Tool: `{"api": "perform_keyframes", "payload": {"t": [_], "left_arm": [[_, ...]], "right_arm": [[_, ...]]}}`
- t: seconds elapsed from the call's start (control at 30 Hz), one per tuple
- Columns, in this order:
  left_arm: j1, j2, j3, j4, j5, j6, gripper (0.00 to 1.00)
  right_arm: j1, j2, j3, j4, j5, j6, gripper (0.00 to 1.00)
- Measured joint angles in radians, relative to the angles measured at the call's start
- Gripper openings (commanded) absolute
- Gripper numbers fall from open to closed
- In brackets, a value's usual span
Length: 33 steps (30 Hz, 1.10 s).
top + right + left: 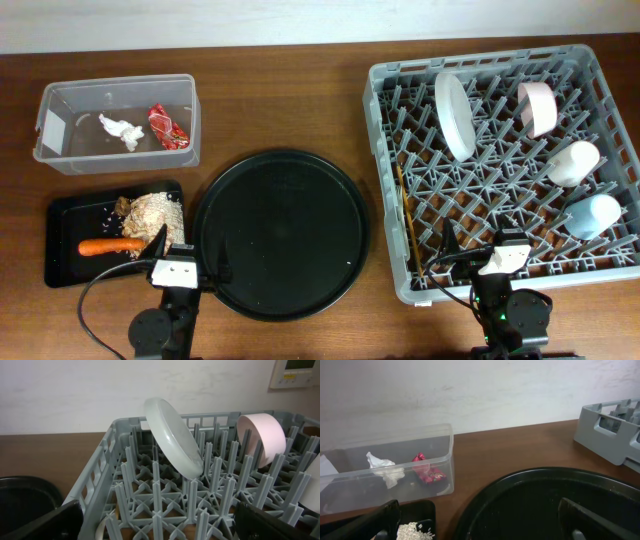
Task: Sort waste into correct bins and load items into the dishwasher rack
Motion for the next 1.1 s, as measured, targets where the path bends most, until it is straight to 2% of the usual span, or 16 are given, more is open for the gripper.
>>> {"api": "perform_keyframes", "payload": {"t": [1.1], "left_arm": [[0.000,0.000,0.000,0.000,0.000,0.000,0.99]], "right_arm": [[0.000,0.000,0.000,0.000,0.000,0.000,0.99]]}}
